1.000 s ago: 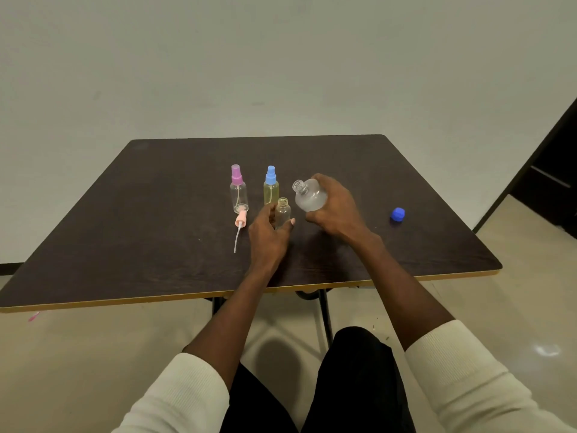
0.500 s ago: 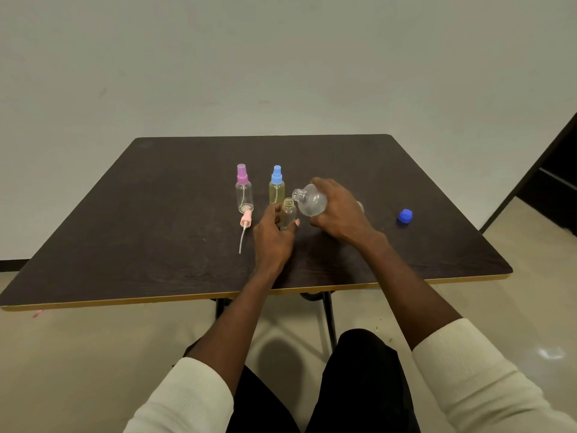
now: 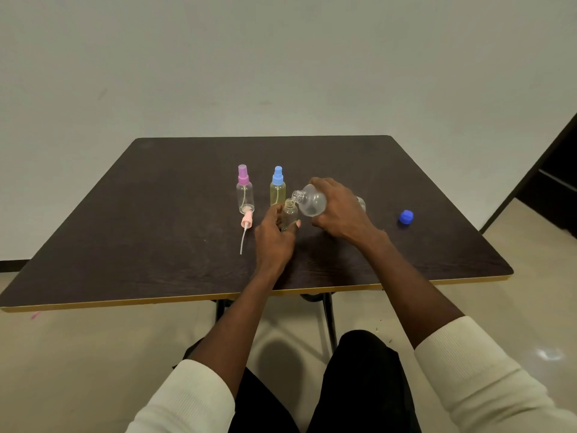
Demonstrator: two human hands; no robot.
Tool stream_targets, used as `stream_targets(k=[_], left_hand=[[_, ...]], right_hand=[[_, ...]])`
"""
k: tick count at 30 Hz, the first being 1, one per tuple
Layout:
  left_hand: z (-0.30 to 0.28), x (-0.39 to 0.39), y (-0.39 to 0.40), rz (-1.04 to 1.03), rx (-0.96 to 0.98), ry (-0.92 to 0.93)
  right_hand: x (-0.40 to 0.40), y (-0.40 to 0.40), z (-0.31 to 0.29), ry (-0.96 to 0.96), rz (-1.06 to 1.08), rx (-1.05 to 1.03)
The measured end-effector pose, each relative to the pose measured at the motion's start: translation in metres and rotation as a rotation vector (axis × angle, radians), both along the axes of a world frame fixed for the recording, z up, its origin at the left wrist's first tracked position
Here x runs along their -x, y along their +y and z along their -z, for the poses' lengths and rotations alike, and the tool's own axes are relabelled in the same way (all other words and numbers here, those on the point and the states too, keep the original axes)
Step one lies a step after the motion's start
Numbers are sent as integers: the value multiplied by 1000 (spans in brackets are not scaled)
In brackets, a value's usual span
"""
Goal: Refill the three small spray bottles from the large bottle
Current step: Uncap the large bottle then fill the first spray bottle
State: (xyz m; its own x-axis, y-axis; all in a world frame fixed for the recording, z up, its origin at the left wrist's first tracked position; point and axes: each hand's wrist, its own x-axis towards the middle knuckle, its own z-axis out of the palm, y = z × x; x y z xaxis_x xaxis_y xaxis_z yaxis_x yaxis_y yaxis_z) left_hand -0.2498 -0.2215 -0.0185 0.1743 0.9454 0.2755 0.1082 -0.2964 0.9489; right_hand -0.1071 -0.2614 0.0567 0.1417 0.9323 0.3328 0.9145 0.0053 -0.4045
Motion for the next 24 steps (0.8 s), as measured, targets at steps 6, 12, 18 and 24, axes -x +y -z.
stream_targets(k=[6,12,18,24], left_hand=[[1,1,0,0,-4,-1],[0,1,-1,-8,-7,2],[0,1,0,-10,-4,16],[0,1,0,-15,-4,14]], right_hand=[[0,0,-2,-23,-2,-5],[0,0,-4,-67,-11,-15],[-1,2,-2,-87,-11,-22],[-3,3,-1,-105,-2,-22]])
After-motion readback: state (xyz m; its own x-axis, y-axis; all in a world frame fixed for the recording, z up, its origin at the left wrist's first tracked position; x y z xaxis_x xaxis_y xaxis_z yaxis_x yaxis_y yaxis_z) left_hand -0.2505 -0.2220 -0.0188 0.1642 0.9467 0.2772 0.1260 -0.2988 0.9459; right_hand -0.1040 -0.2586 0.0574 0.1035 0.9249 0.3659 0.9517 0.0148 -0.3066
